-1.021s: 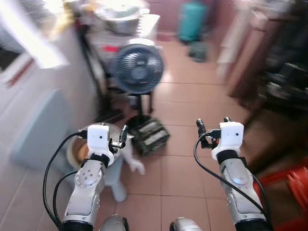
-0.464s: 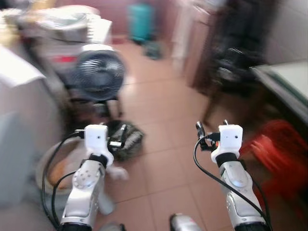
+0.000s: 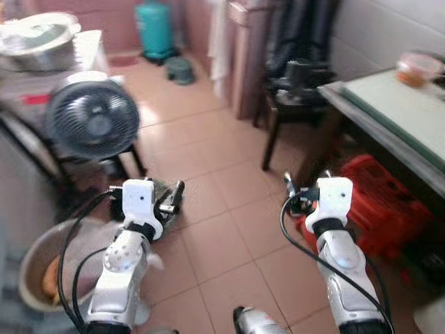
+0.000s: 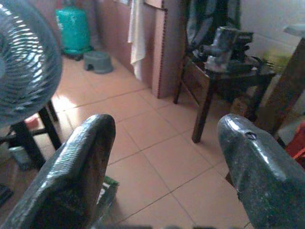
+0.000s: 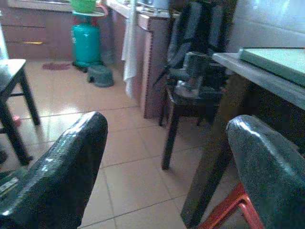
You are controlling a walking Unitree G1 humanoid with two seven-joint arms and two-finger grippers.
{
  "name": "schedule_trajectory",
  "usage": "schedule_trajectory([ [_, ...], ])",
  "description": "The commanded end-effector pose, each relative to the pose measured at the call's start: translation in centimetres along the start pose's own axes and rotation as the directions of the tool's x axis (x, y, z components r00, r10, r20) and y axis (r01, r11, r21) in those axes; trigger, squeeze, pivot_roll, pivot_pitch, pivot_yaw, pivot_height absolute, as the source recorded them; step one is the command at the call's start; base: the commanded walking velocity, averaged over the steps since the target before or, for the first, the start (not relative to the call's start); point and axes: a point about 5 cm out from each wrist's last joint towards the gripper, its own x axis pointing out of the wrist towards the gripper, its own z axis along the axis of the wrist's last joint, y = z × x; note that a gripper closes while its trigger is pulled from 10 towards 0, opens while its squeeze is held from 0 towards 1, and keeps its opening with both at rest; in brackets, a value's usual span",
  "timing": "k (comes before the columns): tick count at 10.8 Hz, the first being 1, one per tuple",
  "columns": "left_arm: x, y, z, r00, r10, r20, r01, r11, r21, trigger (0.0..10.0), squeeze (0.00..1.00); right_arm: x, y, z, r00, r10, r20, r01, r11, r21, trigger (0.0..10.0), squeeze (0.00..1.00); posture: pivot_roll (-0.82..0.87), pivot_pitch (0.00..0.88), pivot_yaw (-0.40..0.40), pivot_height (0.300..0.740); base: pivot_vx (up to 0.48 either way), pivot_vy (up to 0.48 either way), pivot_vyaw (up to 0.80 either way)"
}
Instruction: Setting the table
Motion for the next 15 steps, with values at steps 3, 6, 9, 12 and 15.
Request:
schedule_trajectory([
  [3, 0.05, 0.06, 0.48, 1.000, -0.004, 0.008, 0.004, 1.000, 0.002, 10.0, 0.00, -0.27, -0.22, 0.11, 1.000, -0.010, -0.003, 0.010, 1.000, 0.002, 10.0, 0.00, -0.08, 0.075, 0.038, 0.740, 0.000, 0.082, -0.80],
  [6, -0.04, -0.22, 0.57, 1.000, -0.006, 0.008, 0.006, 1.000, -0.005, 10.0, 0.00, -0.20, -0.33, 0.20, 1.000, -0.011, -0.006, 0.011, 1.000, -0.003, 10.0, 0.00, -0.08, 0.093, 0.035, 0.740, 0.000, 0.000, -0.80],
  [9, -0.08, -0.35, 0.53, 1.000, -0.005, 0.006, 0.005, 1.000, -0.017, 10.0, 0.00, -0.22, -0.49, 0.30, 1.000, -0.010, -0.008, 0.010, 1.000, -0.012, 10.0, 0.00, -0.09, 0.098, 0.030, 0.740, 0.000, 0.256, -0.80],
  [12, -0.02, -0.44, 0.53, 1.000, -0.009, 0.006, 0.009, 1.000, -0.015, 10.0, 0.00, -0.12, -0.73, 0.39, 1.000, -0.012, -0.007, 0.012, 1.000, -0.020, 10.0, 0.00, -0.09, 0.097, 0.029, 0.740, 0.000, 0.000, -0.80],
  [15, 0.08, -0.54, 1.26, 0.998, -0.013, 0.067, 0.012, 1.000, 0.022, 10.0, 0.00, 0.14, -0.75, 0.58, 1.000, -0.011, -0.002, 0.011, 1.000, -0.023, 10.0, 0.00, -0.09, 0.091, 0.025, 0.740, 0.000, 0.000, -0.80],
])
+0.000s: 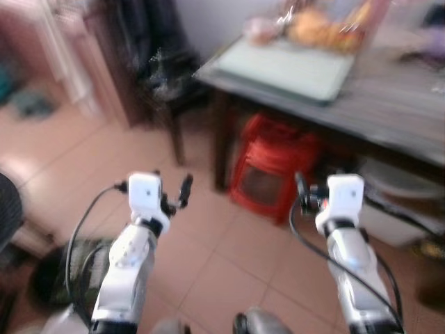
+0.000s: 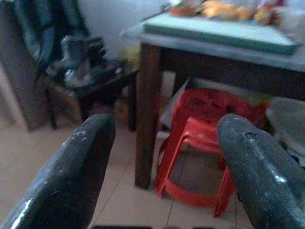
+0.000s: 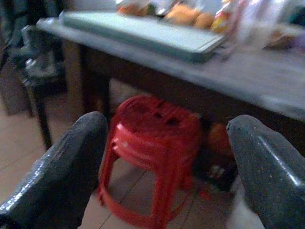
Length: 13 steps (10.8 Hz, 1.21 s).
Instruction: Setting the table
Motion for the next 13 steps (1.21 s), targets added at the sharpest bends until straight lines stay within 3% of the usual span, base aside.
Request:
schedule_trajectory([
  [1, -0.48, 0.55, -0.44, 0.999, 0.021, -0.032, -0.021, 1.000, 0.001, 10.0, 0.00, -0.21, 0.36, -0.25, 1.000, 0.011, -0.012, -0.011, 1.000, 0.010, 10.0, 0.00, -0.09, 0.092, 0.022, 0.740, 0.000, 0.000, -0.80],
  [2, -0.60, 0.43, -0.61, 0.999, 0.016, -0.045, -0.017, 0.999, -0.028, 10.0, 0.00, -0.18, 0.30, -0.22, 1.000, 0.012, -0.012, -0.012, 1.000, 0.008, 10.0, 0.00, -0.09, 0.091, 0.021, 0.740, 0.000, 0.000, -0.80],
  [3, -0.60, 0.60, -0.54, 0.998, 0.036, -0.045, -0.035, 0.999, 0.018, 10.0, 0.00, -0.16, 0.25, -0.22, 1.000, 0.011, -0.011, -0.011, 1.000, 0.007, 10.0, 0.00, -0.09, 0.091, 0.021, 0.740, 0.000, 0.000, -0.80],
  [4, -0.62, 0.59, -0.60, 0.999, 0.029, -0.046, -0.028, 1.000, 0.008, 10.0, 0.00, -0.17, 0.24, -0.20, 1.000, 0.011, -0.011, -0.011, 1.000, 0.007, 10.0, 0.00, -0.09, 0.092, 0.022, 0.740, 0.000, 0.000, -0.80],
  [7, -0.79, 0.31, -0.88, 0.997, -0.007, -0.080, 0.002, 0.998, -0.060, 10.0, 0.00, -0.50, 0.40, -0.27, 1.000, 0.010, -0.012, -0.010, 1.000, 0.012, 10.0, 0.00, -0.09, 0.098, 0.025, 0.740, 0.000, -0.087, -0.80],
  [13, -0.97, 0.12, -0.75, 0.996, -0.018, -0.083, 0.013, 0.998, -0.058, 10.0, 0.00, -0.55, 0.25, -0.04, 1.000, 0.006, -0.007, -0.006, 1.000, 0.015, 10.0, 0.00, -0.10, 0.111, 0.018, 0.740, 0.000, -0.281, 0.00],
])
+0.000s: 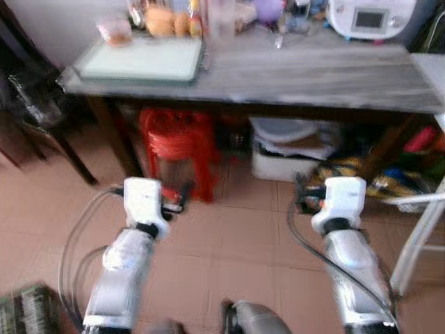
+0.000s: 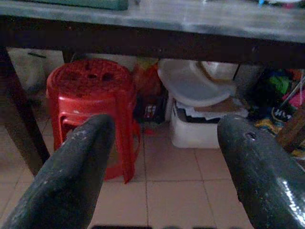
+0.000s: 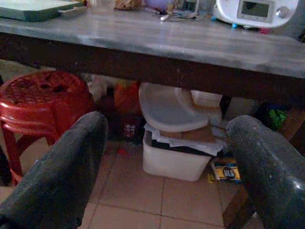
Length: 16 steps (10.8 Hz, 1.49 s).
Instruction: Setting the table
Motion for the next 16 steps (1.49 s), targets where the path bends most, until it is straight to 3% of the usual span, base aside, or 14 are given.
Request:
schedule_trajectory([
  [1, -0.24, 0.08, -0.01, 1.000, 0.000, -0.007, 0.000, 1.000, -0.001, 10.0, 0.00, -0.04, 0.00, 0.26, 1.000, 0.006, 0.003, -0.006, 1.000, 0.004, 10.0, 0.00, -0.10, 0.114, 0.019, 0.740, 0.000, -0.274, 0.00],
  [4, -0.24, 0.07, 0.11, 1.000, -0.006, -0.008, 0.006, 1.000, 0.008, 10.0, 0.00, -0.16, 0.04, 0.20, 1.000, 0.003, -0.001, -0.003, 1.000, 0.006, 10.0, 0.00, -0.10, 0.119, 0.021, 0.740, 0.000, -0.271, -0.48],
  [9, -0.29, -0.09, 0.29, 1.000, -0.006, -0.003, 0.006, 1.000, 0.017, 10.0, 0.00, -0.12, 0.23, 0.36, 1.000, 0.013, 0.005, -0.013, 1.000, 0.007, 10.0, 0.00, -0.09, 0.117, 0.024, 0.740, 0.000, -0.266, 0.00],
  [15, -0.45, -0.07, 0.52, 1.000, -0.011, -0.001, 0.011, 0.999, 0.041, 10.0, 0.00, -0.25, 0.68, 0.73, 0.999, 0.028, 0.027, -0.028, 1.000, -0.006, 10.0, 0.00, -0.09, 0.115, 0.037, 0.740, 0.000, -0.458, 0.00],
  [16, -0.68, 0.41, 0.83, 1.000, 0.032, 0.002, -0.032, 0.999, 0.018, 10.0, 0.00, -0.36, 0.51, 1.11, 0.999, 0.020, 0.037, -0.020, 1.000, -0.003, 10.0, 0.00, -0.08, 0.122, 0.035, 0.740, 0.000, -0.472, 0.00],
])
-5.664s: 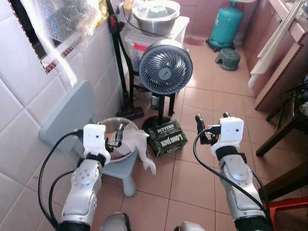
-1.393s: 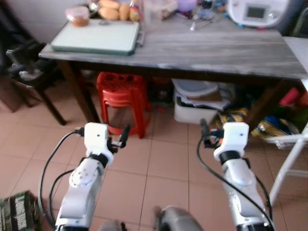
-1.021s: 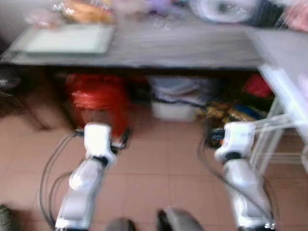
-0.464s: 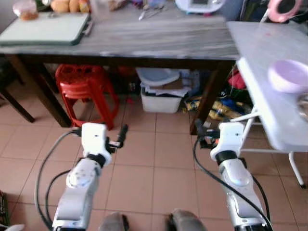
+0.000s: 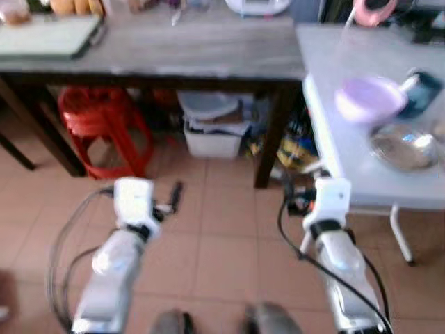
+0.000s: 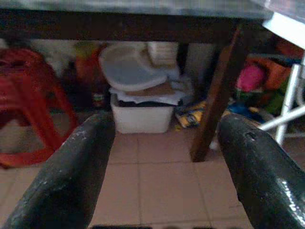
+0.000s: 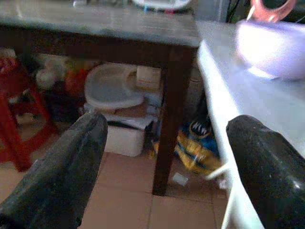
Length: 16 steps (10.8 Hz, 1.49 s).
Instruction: Setting the table
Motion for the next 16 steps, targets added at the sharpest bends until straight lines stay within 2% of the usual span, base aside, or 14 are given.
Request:
schedule_trajectory([
  [1, -0.1, -0.5, -0.1, 1.000, -0.014, -0.012, 0.014, 1.000, -0.008, 10.0, 0.00, -0.2, -0.7, 0.2, 1.000, -0.024, 0.000, 0.024, 1.000, -0.001, 10.0, 0.00, -0.08, 0.124, 0.035, 0.740, 0.000, -0.472, 0.00],
  [2, -0.5, -0.4, 0.0, 1.000, 0.007, -0.012, -0.007, 1.000, -0.014, 10.0, 0.00, -0.4, -0.5, 1.0, 0.999, -0.022, 0.029, 0.022, 1.000, -0.007, 10.0, 0.00, -0.08, 0.124, 0.036, 0.740, 0.000, -0.472, 0.00],
  [4, -0.4, -0.1, 1.4, 0.999, 0.041, 0.030, -0.041, 0.999, -0.024, 10.0, 0.00, -0.3, -0.5, 2.6, 0.995, -0.037, 0.090, 0.040, 0.999, -0.023, 10.0, 0.00, -0.08, 0.120, 0.038, 0.740, 0.000, -0.469, 0.00],
  [5, -0.3, -0.2, 1.4, 0.999, 0.033, 0.026, -0.033, 0.999, -0.025, 10.0, 0.00, -0.1, 0.0, 2.6, 0.995, -0.021, 0.094, 0.023, 0.999, -0.025, 10.0, 0.00, -0.08, 0.121, 0.045, 0.740, 0.000, -0.472, 0.00],
  [9, -0.5, 0.2, 0.6, 0.998, 0.061, -0.015, -0.061, 0.998, -0.018, 10.0, 0.00, -0.2, 0.3, 2.3, 0.997, -0.026, 0.077, 0.026, 1.000, -0.003, 10.0, 0.00, -0.09, 0.143, 0.060, 0.740, 0.000, -0.472, 0.00],
  [11, 0.4, -0.1, 1.9, 0.995, 0.057, 0.076, -0.057, 0.998, -0.007, 10.0, 0.00, -0.1, 0.2, 2.7, 0.995, -0.036, 0.091, 0.037, 0.999, -0.013, 10.0, 0.00, -0.09, 0.157, 0.057, 0.740, 0.000, 0.000, 0.00],
  [13, 0.5, -0.2, 2.5, 0.995, 0.018, 0.097, -0.015, 0.999, -0.029, 10.0, 0.00, 0.1, 0.4, 3.1, 0.994, -0.027, 0.107, 0.029, 0.999, -0.020, 10.0, 0.00, -0.09, 0.159, 0.054, 0.740, 0.000, 0.000, 0.23],
  [16, 0.6, -0.2, 2.6, 0.994, 0.031, 0.109, -0.028, 0.999, -0.023, 10.0, 0.00, 0.1, 0.3, 3.2, 0.994, -0.018, 0.112, 0.023, 0.999, -0.037, 10.0, 0.00, -0.09, 0.163, 0.045, 0.740, 0.092, 0.000, 0.66],
])
